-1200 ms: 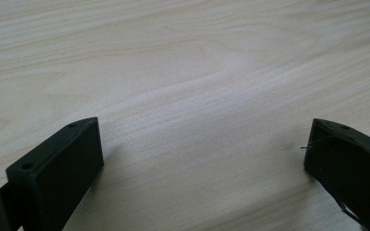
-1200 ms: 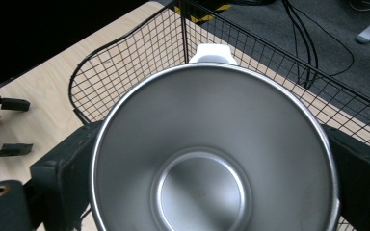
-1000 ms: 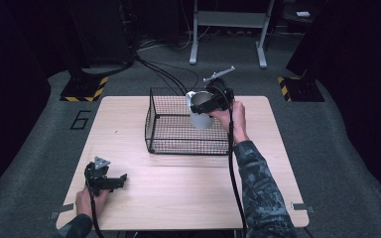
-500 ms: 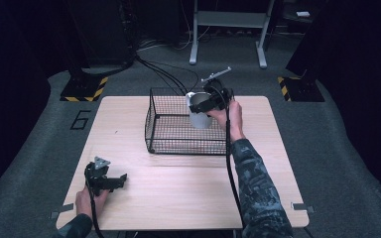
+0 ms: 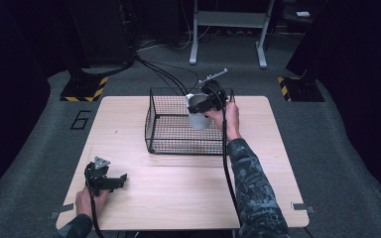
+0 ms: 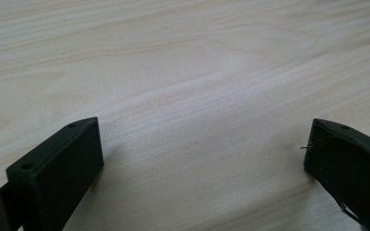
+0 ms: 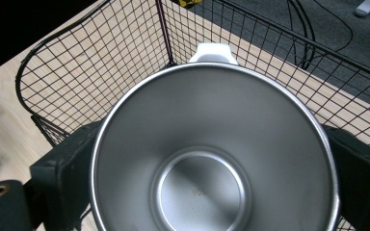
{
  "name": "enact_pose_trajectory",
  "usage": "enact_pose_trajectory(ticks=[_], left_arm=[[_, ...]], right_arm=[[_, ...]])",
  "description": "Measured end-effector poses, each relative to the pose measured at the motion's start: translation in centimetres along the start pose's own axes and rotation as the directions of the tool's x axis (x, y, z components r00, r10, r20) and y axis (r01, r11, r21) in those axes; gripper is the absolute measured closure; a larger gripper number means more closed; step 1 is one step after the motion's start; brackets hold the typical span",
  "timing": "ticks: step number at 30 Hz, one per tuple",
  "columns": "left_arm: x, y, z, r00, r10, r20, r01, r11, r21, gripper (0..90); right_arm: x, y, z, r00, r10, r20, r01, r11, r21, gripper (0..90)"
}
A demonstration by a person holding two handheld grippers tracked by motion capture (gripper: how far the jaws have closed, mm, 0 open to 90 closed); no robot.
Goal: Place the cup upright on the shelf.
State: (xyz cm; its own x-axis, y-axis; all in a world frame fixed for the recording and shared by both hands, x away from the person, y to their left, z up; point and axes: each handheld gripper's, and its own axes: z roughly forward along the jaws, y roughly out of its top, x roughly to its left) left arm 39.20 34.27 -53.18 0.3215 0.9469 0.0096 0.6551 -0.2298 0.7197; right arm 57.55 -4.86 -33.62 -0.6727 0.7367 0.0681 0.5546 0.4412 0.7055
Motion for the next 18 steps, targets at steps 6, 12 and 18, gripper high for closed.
enact_pose_trajectory(ticks=[6,12,18], left_arm=[[0.0,0.0,0.0,1.0,-0.001,-0.001,0.001,1.0,-0.005,0.0],[0.0,0.0,0.0,1.0,0.0,0.0,0.0,1.0,0.0,0.0],[0.0,0.0,0.0,1.0,-0.001,-0.001,0.001,1.0,-0.004,0.0]], right_arm=[[-0.2,-0.1,0.6,0.9999,0.012,0.003,-0.012,1.0,0.013,5.8],[-0.4,-0.4,1.4,0.9997,0.025,0.008,-0.025,0.999,0.025,5.8],[-0.4,-0.7,2.4,0.9996,0.023,0.013,-0.024,0.998,0.053,5.8]])
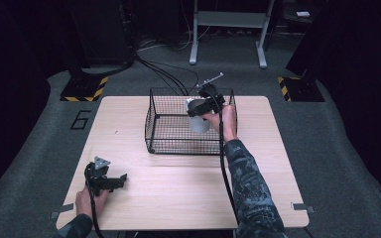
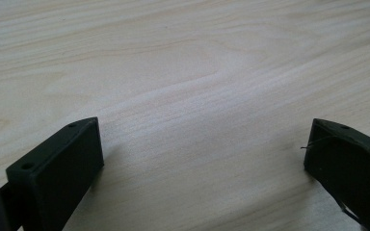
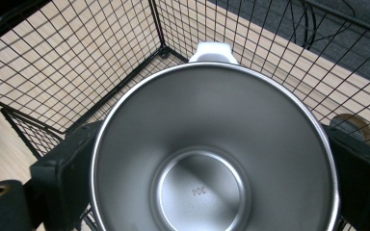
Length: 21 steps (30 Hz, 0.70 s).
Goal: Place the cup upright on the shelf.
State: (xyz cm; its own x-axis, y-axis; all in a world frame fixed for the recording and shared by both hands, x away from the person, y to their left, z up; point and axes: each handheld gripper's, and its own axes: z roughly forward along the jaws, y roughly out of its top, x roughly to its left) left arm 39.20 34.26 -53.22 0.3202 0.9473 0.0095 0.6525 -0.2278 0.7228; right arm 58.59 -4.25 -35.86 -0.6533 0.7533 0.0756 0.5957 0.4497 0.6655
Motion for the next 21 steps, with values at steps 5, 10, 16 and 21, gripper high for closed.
enact_pose_trajectory(ticks=[5,10,16,21], left_arm=[[0.0,0.0,0.0,1.0,-0.002,0.0,0.002,1.0,0.0,0.0],[0.0,0.0,0.0,1.0,-0.002,0.0,0.002,1.0,-0.001,0.0],[0.0,0.0,0.0,1.0,-0.002,0.0,0.002,1.0,-0.001,0.0],[0.0,0.0,0.0,1.0,-0.001,0.0,0.001,1.0,-0.003,0.0]], right_arm=[[0.1,-0.1,0.9,0.9998,0.019,0.004,-0.019,1.0,0.017,5.7],[0.3,-0.1,1.4,0.9999,0.016,0.001,-0.016,1.0,0.022,5.7],[0.4,-0.3,2.1,0.9999,0.014,0.001,-0.014,0.999,0.04,5.7],[0.4,-0.7,3.0,0.9999,0.01,0.003,-0.01,0.999,0.054,5.7]])
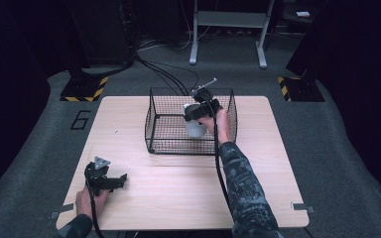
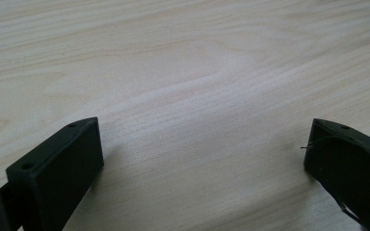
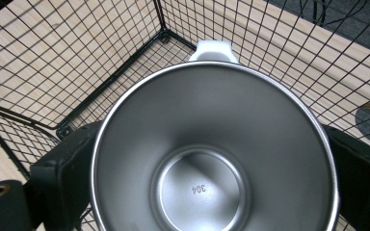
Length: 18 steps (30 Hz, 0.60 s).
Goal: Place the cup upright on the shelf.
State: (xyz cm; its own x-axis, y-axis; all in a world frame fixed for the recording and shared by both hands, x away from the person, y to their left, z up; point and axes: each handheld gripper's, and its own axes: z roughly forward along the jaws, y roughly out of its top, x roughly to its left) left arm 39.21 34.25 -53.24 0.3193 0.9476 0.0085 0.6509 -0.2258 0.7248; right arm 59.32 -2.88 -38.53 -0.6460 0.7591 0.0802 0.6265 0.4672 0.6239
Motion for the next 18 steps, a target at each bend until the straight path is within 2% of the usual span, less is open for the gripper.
enact_pose_trajectory(ticks=[4,18], left_arm=[[0.0,0.0,0.0,1.0,0.001,0.0,-0.001,1.0,0.003,0.0],[0.0,0.0,0.0,1.0,0.002,0.0,-0.002,1.0,0.004,0.0]], right_arm=[[0.3,-0.2,0.6,0.9995,0.031,-0.006,-0.031,0.999,0.017,5.7],[0.6,-1.3,2.5,0.9999,0.009,-0.008,-0.009,0.999,0.051,5.7]])
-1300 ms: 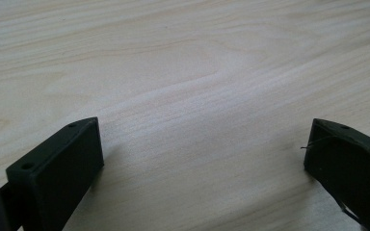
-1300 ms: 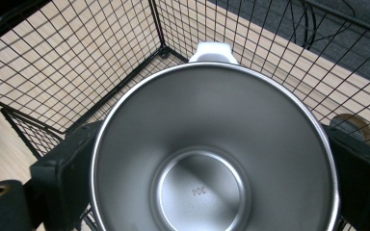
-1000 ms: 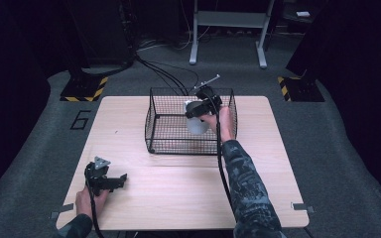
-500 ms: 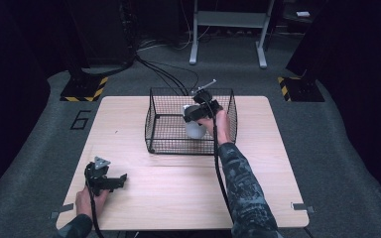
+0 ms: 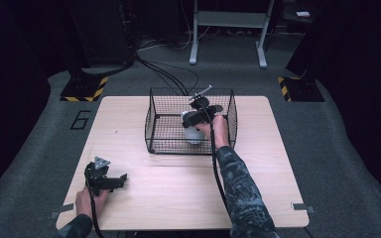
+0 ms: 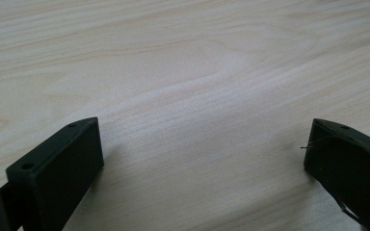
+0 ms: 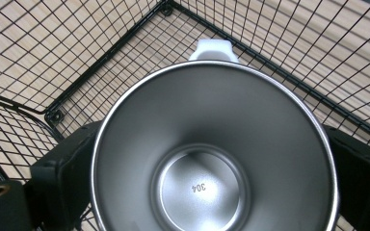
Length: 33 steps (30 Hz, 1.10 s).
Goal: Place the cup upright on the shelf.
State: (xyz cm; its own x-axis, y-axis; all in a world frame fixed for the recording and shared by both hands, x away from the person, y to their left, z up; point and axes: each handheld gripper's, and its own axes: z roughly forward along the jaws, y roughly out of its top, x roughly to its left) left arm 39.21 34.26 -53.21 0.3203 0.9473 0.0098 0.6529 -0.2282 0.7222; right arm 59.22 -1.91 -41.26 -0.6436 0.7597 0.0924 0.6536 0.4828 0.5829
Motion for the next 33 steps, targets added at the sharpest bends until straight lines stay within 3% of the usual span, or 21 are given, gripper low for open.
enact_pose_trajectory(ticks=[4,9,15,20,25,33], left_arm=[[0.0,0.0,0.0,1.0,0.001,0.0,-0.001,1.0,0.001,0.0],[0.0,0.0,0.0,1.0,0.0,0.0,0.0,1.0,0.0,0.0],[0.0,0.0,0.0,1.0,0.0,0.0,0.0,1.0,0.0,0.0],[0.0,0.0,0.0,1.0,0.0,0.001,0.0,1.0,0.001,0.0],[0.0,0.0,0.0,1.0,0.001,0.0,-0.001,1.0,0.001,0.0],[0.0,0.0,0.0,1.0,0.002,0.001,-0.002,1.0,0.001,0.0]], right_arm=[[0.2,-0.2,0.3,0.9999,0.014,0.005,-0.014,1.0,-0.002,5.7],[0.3,-0.5,0.7,0.9998,-0.012,0.017,0.012,1.0,0.019,5.7],[0.2,-0.9,0.6,0.9999,0.009,0.014,-0.009,1.0,0.013,5.6],[0.3,-1.4,0.4,0.9994,-0.026,0.023,0.025,0.999,0.021,5.5],[0.5,-1.7,0.4,0.999,-0.025,0.037,0.024,0.999,0.025,5.3],[0.3,-2.1,0.4,1.0,-0.007,-0.006,0.007,1.0,0.014,0.0]])
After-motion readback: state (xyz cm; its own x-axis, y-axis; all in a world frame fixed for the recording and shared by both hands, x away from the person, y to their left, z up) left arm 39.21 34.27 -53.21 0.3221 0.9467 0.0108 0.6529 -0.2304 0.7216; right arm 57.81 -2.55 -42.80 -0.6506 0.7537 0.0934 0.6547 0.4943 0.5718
